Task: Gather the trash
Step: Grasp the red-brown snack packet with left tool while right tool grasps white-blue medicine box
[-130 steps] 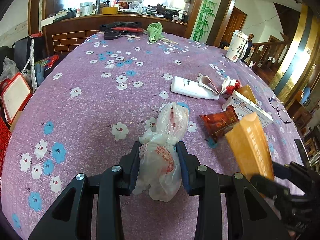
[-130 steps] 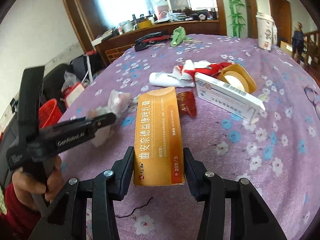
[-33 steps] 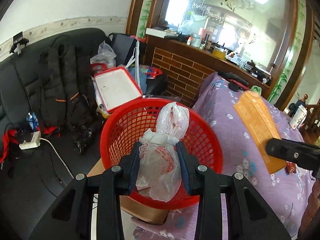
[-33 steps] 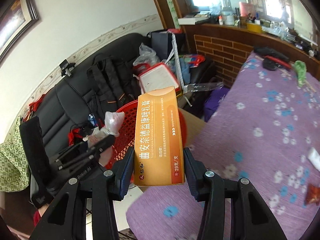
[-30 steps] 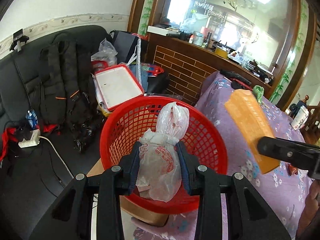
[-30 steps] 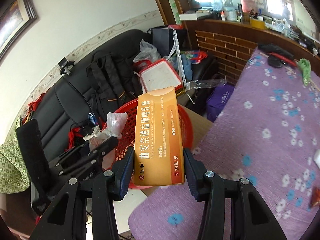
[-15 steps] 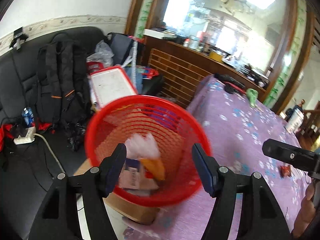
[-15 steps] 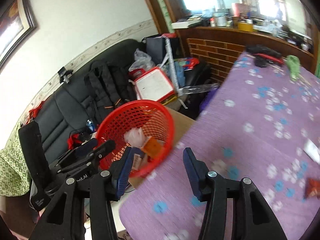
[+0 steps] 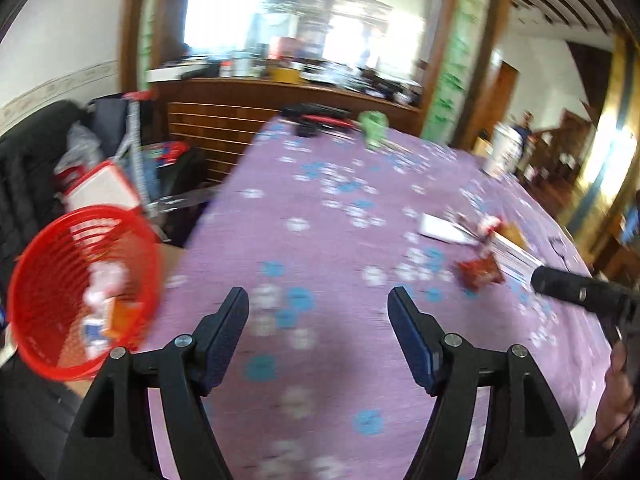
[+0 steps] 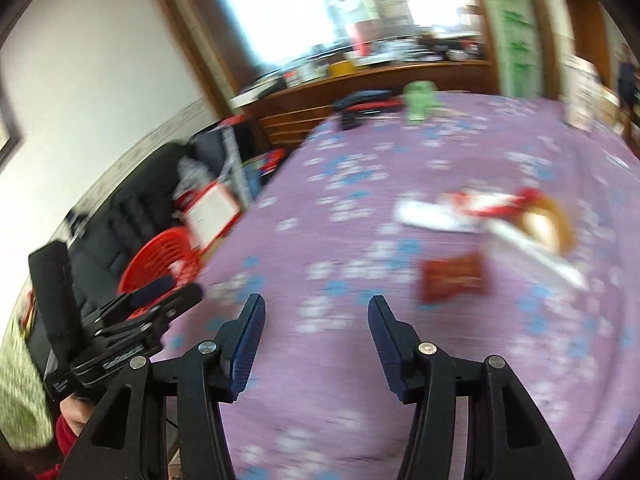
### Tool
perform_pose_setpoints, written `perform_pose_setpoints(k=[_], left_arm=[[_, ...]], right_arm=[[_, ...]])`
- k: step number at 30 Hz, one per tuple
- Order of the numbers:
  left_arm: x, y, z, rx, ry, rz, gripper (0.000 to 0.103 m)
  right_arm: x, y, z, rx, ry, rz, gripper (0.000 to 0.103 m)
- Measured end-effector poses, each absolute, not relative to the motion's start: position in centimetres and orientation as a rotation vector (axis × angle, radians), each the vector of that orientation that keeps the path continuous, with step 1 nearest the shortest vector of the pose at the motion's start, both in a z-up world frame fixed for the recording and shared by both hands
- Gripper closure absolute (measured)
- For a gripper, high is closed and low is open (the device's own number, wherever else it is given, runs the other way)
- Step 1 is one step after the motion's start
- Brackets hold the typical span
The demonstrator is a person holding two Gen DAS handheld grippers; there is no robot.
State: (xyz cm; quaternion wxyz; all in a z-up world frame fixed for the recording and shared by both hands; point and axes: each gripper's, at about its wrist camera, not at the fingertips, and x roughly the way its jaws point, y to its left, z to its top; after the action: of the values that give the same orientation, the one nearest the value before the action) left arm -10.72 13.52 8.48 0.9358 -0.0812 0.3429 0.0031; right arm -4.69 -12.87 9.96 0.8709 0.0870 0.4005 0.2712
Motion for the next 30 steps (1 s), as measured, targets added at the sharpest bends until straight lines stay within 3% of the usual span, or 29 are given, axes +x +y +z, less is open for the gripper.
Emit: perform_pose_setpoints(k=[9,18,27,28,30], left_arm=[[-4.7,2.9,8.5,0.021,0.758,-0.224,0.023],[0.3,-4.6,5.5,0.307,0.82,-0.341,0.022],[3.2,-7.9,2.3,0.401,0.87,-0.388,0.022],[3.4,-8.1,2.1,0.397,0.87,-0.391,0.025],[3.8,-8.4,1.7,0.381,0.884,-0.39,0.042]], right_arm=[[-0.7,-23.2,9.8,0.216,0.842,0.396,0.045],[2.7,-24.6,10.8,0.08,0.858,0.422,0.045],[3.7,-23.7,9.8,0.042,0.888,0.465,0.045],[4.0,-23.5,9.6,0.036,0.892,0.465,0.045],[4.6,-23.2,9.3,0.028,0.905,0.467,0.045]])
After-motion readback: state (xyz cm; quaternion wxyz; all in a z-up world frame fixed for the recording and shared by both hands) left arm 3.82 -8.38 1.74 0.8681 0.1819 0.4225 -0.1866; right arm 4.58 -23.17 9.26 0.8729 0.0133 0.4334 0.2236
